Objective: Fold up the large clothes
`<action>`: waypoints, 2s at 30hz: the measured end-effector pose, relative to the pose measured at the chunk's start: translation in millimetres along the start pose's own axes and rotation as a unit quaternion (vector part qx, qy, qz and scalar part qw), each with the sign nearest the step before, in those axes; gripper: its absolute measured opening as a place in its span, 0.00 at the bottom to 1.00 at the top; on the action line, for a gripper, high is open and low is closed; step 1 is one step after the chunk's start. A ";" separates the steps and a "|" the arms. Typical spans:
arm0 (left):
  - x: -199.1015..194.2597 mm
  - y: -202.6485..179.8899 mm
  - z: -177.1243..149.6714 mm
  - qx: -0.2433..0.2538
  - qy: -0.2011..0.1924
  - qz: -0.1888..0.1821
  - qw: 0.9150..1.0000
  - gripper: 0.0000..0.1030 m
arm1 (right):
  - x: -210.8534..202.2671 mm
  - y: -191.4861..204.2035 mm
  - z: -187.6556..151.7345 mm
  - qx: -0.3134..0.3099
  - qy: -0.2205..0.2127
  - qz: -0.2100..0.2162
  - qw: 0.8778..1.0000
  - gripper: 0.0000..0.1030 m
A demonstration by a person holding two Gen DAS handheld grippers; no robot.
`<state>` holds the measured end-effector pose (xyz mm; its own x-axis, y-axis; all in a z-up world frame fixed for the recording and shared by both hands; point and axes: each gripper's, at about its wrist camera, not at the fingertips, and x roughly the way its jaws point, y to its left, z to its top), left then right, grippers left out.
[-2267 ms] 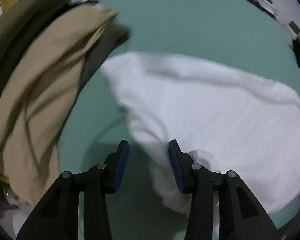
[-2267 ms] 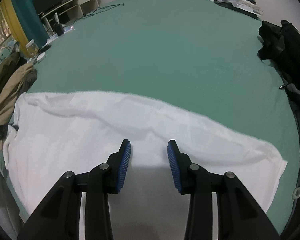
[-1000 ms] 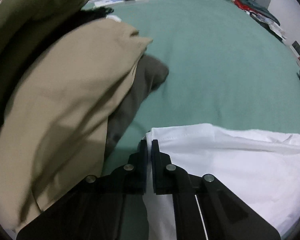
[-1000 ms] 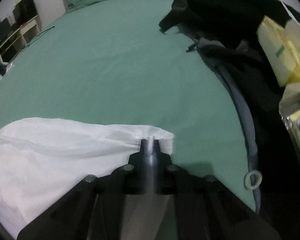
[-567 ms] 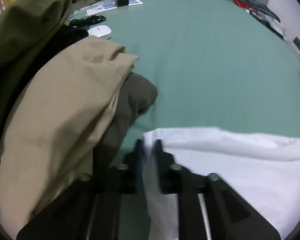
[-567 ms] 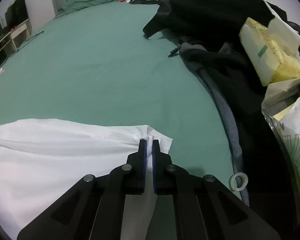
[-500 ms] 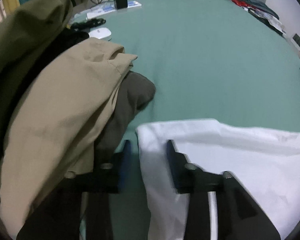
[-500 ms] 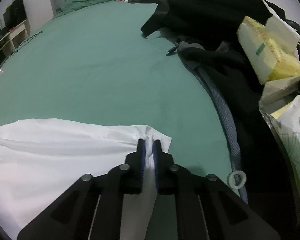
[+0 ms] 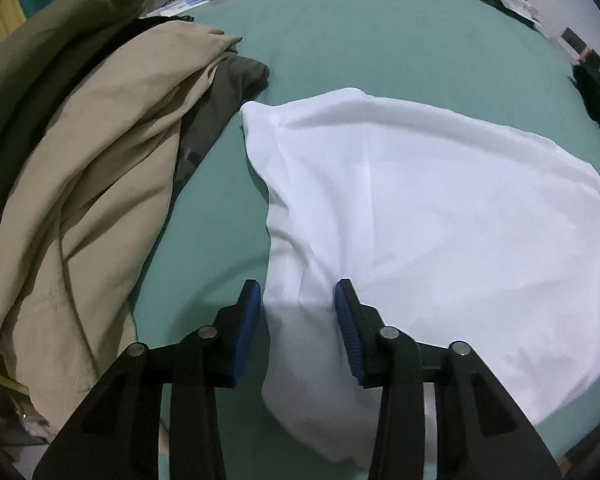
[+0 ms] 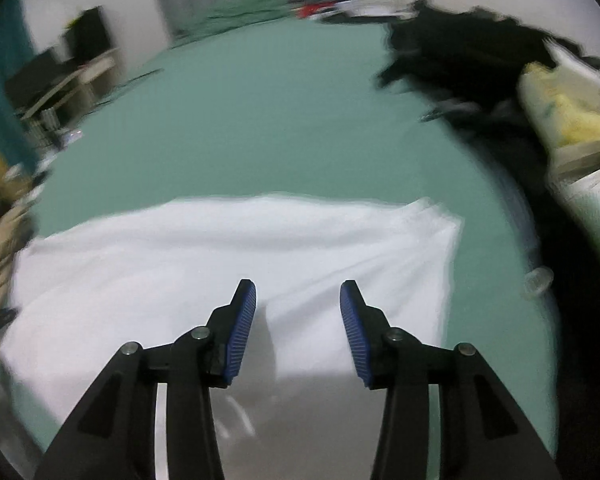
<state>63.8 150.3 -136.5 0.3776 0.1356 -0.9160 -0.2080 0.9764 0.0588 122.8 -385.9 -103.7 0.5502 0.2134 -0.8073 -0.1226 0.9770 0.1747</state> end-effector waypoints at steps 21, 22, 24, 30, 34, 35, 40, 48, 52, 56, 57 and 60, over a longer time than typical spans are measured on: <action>-62.7 -4.3 -9.2 0.017 -0.073 -0.045 0.996 0.30 | -63.4 29.6 -65.7 0.026 -0.039 -0.038 0.998 0.82; -68.1 -8.2 -8.3 0.018 -0.082 -0.058 0.995 0.30 | -70.4 30.9 -71.0 0.036 -0.043 -0.033 0.998 0.84; -81.7 -23.1 -8.9 0.026 -0.100 -0.075 0.992 0.30 | -78.8 32.9 -80.1 0.053 -0.047 -0.028 0.997 0.85; -80.3 -58.5 -12.0 0.039 -0.110 -0.115 0.986 0.30 | -85.3 33.6 -106.9 0.118 -0.029 -0.013 0.992 0.85; -66.3 -81.4 -20.1 0.035 -0.091 -0.141 0.985 0.30 | -77.4 32.7 -126.5 0.159 0.000 0.002 0.987 0.85; -64.4 -85.9 -20.6 0.036 -0.088 -0.154 0.983 0.30 | -74.3 32.3 -129.3 0.167 0.005 0.007 0.986 0.85; -75.9 -113.5 -19.8 0.067 -0.108 -0.189 0.974 0.30 | -61.7 29.1 -130.3 0.185 -0.002 0.021 0.983 0.85; -66.2 -157.0 -8.6 0.084 -0.105 -0.220 0.966 0.30 | -33.7 20.3 -107.2 0.225 -0.036 0.053 0.972 0.96; -60.1 -182.4 -8.6 0.100 -0.094 -0.250 0.958 0.30 | -23.6 20.9 -94.9 0.231 -0.053 0.074 0.969 0.96; -41.2 -208.7 -13.0 0.110 -0.055 -0.269 0.955 0.30 | -14.2 23.3 -86.1 0.234 -0.076 0.121 0.962 0.96; -35.2 -213.4 -15.0 0.112 -0.046 -0.267 0.956 0.30 | -11.4 24.5 -84.8 0.234 -0.076 0.132 0.960 0.96; -19.8 -226.6 -24.2 0.138 -0.048 -0.234 0.961 0.30 | 1.2 37.0 -79.3 0.221 -0.072 0.167 0.958 0.94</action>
<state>81.6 -77.7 -141.3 0.4552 -0.3277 -0.8279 0.2479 0.9397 -0.2357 53.5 -349.8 -142.8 0.6535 0.4821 -0.5835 0.0318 0.7528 0.6575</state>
